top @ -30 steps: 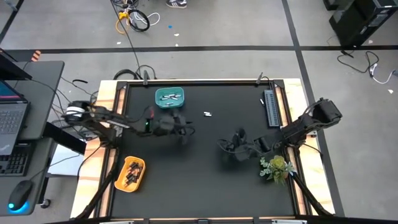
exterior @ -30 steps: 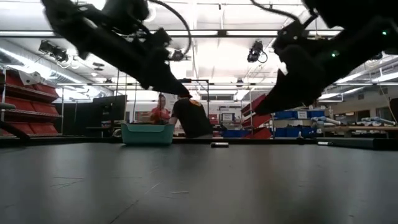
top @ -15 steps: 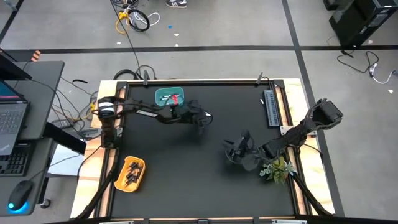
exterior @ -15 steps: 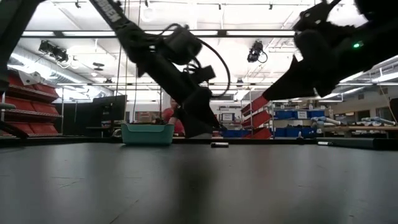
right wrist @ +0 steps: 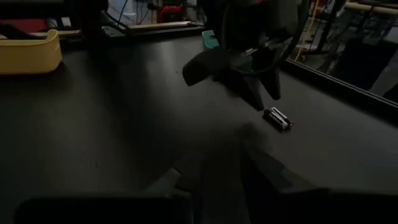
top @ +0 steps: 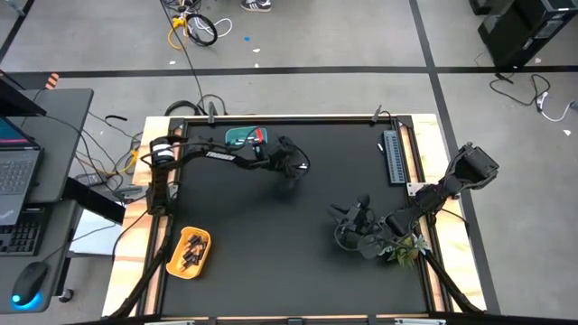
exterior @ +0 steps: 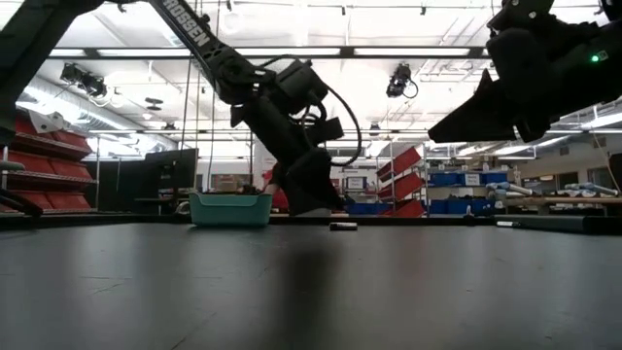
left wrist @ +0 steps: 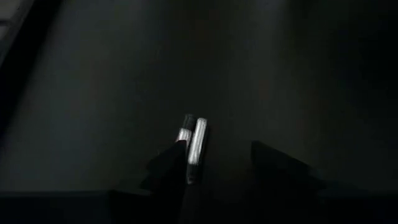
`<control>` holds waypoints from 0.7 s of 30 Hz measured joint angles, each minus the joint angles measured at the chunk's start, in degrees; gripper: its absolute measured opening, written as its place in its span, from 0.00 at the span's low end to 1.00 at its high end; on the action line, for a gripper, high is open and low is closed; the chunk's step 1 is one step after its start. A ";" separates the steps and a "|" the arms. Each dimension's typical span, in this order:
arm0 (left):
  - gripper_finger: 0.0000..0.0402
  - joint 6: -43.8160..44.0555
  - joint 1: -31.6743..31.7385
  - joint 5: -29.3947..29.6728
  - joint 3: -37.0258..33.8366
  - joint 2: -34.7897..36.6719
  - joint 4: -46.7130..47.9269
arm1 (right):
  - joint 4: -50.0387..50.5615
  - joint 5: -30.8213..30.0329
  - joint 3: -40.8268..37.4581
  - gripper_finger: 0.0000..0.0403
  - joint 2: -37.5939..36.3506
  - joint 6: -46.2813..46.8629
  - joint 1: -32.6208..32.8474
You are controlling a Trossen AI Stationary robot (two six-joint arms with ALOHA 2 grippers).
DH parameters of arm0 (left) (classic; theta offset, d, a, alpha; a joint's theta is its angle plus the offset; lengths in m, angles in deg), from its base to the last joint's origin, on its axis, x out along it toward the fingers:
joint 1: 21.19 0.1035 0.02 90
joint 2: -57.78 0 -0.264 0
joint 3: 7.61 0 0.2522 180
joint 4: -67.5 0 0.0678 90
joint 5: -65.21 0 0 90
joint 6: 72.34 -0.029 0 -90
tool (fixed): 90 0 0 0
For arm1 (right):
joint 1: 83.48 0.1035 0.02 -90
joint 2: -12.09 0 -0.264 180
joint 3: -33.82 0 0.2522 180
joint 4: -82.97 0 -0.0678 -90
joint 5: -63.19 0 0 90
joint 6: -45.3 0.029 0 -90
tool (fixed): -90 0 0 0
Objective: Sort batteries
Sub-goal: Put the silver battery into the green bin
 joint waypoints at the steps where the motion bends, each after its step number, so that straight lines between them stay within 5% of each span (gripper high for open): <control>1: 0.48 0.04 0.28 -0.49 0.00 -0.25 0.30 | 0.00 -0.05 0.00 0.21 0.00 0.00 -0.03; 21: 0.48 0.81 0.94 -1.36 -0.03 -3.78 -5.63 | -0.68 -0.14 0.00 0.21 0.02 -0.42 -0.07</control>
